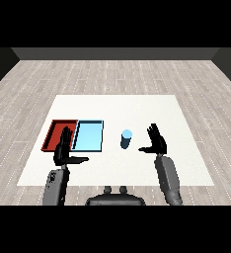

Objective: Pick the blue can and put it in the blue box

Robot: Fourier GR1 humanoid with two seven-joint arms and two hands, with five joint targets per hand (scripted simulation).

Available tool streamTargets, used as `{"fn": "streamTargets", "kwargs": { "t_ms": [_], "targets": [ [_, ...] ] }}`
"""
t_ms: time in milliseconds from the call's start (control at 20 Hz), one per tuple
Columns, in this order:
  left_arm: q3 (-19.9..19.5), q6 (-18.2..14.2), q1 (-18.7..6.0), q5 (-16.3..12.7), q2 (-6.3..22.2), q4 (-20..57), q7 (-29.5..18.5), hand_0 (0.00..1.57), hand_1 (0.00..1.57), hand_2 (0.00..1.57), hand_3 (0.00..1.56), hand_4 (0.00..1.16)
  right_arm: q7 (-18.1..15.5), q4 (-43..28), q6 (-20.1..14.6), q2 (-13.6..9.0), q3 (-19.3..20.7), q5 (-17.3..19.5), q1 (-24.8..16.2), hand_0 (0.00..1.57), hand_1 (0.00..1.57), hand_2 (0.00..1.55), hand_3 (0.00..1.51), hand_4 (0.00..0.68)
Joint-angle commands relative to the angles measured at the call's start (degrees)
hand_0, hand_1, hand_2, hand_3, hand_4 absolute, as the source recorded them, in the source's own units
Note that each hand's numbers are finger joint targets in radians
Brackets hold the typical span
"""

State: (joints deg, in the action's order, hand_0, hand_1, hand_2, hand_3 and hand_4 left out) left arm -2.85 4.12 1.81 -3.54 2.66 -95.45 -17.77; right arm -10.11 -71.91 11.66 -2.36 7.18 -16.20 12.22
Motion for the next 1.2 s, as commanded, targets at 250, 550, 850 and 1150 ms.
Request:
{"fn": "streamTargets", "kwargs": {
  "t_ms": [250,550,850,1150],
  "targets": [
    [0.88,-0.76,0.52,0.85,-0.75,-0.88,1.14,0.0,0.0,0.0,0.0,0.0,-5.32,8.06,-3.27,2.29,-4.34,1.36,2.81,0.0,0.0,0.0,0.0,0.0],
    [-1.38,2.05,1.2,-1.04,1.37,-0.08,-1.47,0.0,0.0,0.0,0.0,0.0,-8.99,19.06,-4.7,2.33,-5.69,-1.34,10.31,0.0,0.0,0.0,0.0,0.0],
    [-1.54,0.64,-2.25,0.41,0.54,5.92,-3.27,0.0,0.0,0.0,0.0,0.0,-7.76,18.53,-6.27,2.34,-7.28,1.64,10.75,0.0,0.0,0.0,0.0,0.0],
    [-0.11,-1.17,-3.13,0.87,-1.09,4.35,-1.38,0.0,0.0,0.0,0.0,0.0,-9.62,26.23,-11.05,2.35,-11.79,-1.28,16.89,0.0,0.0,0.0,0.0,0.0]
  ]
}}
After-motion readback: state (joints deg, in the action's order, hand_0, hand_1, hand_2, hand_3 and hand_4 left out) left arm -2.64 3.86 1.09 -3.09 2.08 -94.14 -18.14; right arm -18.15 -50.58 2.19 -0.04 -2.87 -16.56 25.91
